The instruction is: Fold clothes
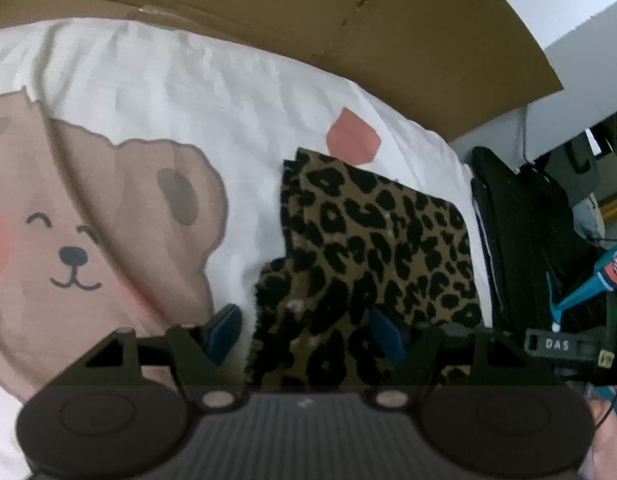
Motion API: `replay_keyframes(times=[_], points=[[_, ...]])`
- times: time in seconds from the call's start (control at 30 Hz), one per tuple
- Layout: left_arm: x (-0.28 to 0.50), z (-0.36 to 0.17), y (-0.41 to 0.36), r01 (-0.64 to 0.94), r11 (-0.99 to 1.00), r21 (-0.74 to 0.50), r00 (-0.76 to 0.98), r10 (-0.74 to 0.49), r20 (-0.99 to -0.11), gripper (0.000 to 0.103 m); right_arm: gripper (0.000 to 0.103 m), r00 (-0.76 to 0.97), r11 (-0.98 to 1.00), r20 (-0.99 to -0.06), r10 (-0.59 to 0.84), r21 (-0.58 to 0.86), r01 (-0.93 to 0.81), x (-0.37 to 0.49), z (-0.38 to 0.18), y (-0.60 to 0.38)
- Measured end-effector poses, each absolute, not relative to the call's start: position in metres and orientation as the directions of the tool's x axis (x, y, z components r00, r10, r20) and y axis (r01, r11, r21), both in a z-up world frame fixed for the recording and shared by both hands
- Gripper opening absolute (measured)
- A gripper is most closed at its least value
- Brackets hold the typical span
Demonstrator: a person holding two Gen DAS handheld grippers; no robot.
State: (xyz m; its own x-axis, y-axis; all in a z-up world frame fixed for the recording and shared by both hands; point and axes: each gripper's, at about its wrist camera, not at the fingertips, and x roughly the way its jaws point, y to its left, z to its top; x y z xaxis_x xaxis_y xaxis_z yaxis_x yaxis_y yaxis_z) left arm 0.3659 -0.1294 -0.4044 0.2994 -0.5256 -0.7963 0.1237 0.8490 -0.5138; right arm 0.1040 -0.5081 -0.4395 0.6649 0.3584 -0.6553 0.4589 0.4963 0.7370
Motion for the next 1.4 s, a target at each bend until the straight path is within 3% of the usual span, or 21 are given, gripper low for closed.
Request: replay_keyframes(times=[0.2, 0.33, 0.4, 0.47, 0.73, 0.8, 1.03, 1.1, 1.13, 1.23, 1.3, 1.4], points=[[0.368, -0.405, -0.134, 0.131, 0.842, -0.523, 0.288, -0.537, -0.793, 0.074, 0.034, 0.669, 0.487, -0.648, 0.365, 0.745, 0.456, 0.108, -0.443, -0.508], [0.368, -0.402, -0.134, 0.142, 0.853, -0.502, 0.296, -0.521, -0.801, 0.058, 0.031, 0.667, 0.499, -0.65, 0.363, 0.741, 0.45, 0.11, -0.442, -0.508], [0.368, -0.397, -0.133, 0.162, 0.854, -0.494, 0.302, -0.52, -0.799, 0.051, 0.013, 0.664, 0.525, -0.658, 0.356, 0.728, 0.44, 0.11, -0.438, -0.507], [0.369, -0.396, -0.13, 0.168, 0.851, -0.497, 0.298, -0.525, -0.797, 0.049, 0.008, 0.664, 0.555, -0.659, 0.353, 0.719, 0.418, 0.111, -0.431, -0.504], [0.382, -0.41, -0.119, 0.102, 0.803, -0.587, 0.229, -0.593, -0.772, 0.053, 0.013, 0.651, 0.559, -0.661, 0.374, 0.72, 0.41, 0.111, -0.431, -0.507], [0.387, -0.414, -0.112, 0.084, 0.778, -0.622, 0.204, -0.625, -0.754, 0.053, 0.02, 0.651, 0.543, -0.655, 0.383, 0.73, 0.415, 0.11, -0.435, -0.508], [0.394, -0.417, -0.11, 0.099, 0.756, -0.647, 0.149, -0.654, -0.742, 0.056, 0.029, 0.652, 0.508, -0.64, 0.407, 0.752, 0.421, 0.112, -0.445, -0.511], [0.397, -0.416, -0.115, 0.11, 0.76, -0.64, 0.15, -0.649, -0.746, 0.054, 0.029, 0.654, 0.504, -0.636, 0.411, 0.756, 0.418, 0.114, -0.447, -0.51], [0.397, -0.413, -0.117, 0.134, 0.772, -0.622, 0.154, -0.636, -0.756, 0.047, 0.027, 0.654, 0.512, -0.637, 0.408, 0.753, 0.414, 0.116, -0.446, -0.509], [0.395, -0.402, -0.121, 0.19, 0.785, -0.589, 0.167, -0.618, -0.769, 0.04, 0.014, 0.65, 0.565, -0.655, 0.386, 0.725, 0.395, 0.121, -0.436, -0.504], [0.395, -0.403, -0.118, 0.186, 0.778, -0.601, 0.167, -0.627, -0.761, 0.04, 0.012, 0.651, 0.588, -0.656, 0.382, 0.716, 0.377, 0.122, -0.426, -0.502], [0.398, -0.412, -0.115, 0.146, 0.773, -0.617, 0.143, -0.634, -0.76, 0.05, 0.017, 0.645, 0.581, -0.656, 0.392, 0.72, 0.379, 0.119, -0.423, -0.504]])
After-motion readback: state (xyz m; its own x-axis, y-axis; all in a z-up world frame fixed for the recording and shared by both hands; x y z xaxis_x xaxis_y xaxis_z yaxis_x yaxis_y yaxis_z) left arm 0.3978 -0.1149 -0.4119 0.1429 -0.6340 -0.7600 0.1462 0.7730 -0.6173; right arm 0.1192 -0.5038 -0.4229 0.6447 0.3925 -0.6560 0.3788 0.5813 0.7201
